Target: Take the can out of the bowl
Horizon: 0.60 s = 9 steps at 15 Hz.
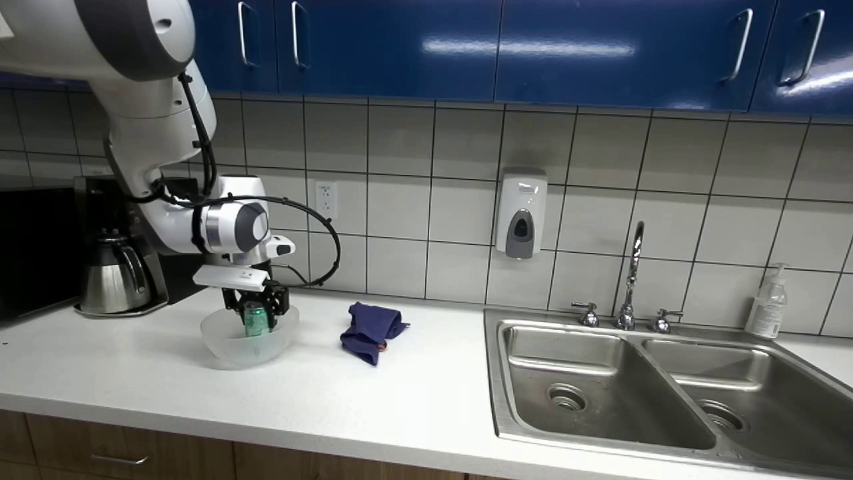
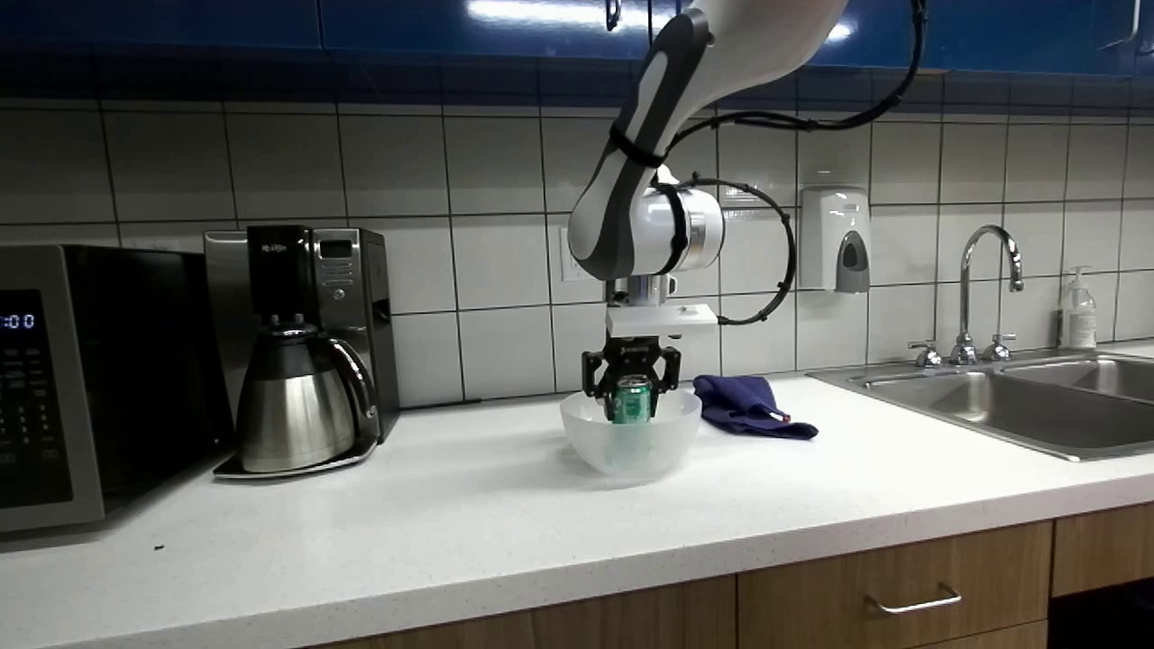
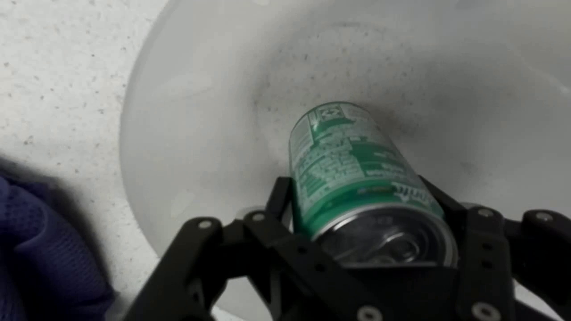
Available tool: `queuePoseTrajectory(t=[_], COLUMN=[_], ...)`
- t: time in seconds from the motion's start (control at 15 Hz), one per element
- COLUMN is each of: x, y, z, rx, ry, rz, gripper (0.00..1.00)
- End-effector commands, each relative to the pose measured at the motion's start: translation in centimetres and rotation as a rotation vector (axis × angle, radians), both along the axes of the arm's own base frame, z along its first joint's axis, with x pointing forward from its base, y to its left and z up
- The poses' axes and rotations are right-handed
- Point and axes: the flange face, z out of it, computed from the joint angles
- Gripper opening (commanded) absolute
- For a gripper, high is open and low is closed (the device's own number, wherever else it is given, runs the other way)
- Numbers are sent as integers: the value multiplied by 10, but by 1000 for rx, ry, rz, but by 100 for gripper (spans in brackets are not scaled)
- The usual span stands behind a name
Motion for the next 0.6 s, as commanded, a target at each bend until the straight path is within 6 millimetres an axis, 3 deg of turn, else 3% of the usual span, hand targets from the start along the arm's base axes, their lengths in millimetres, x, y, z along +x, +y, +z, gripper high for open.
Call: queuePoseTrajectory(t=[0.0,0.53], x=[12,21], y=[-10,-40], z=[38,107], rx=[7,-22], ry=[-19,-31], rz=[-19,-81], gripper=[42,42])
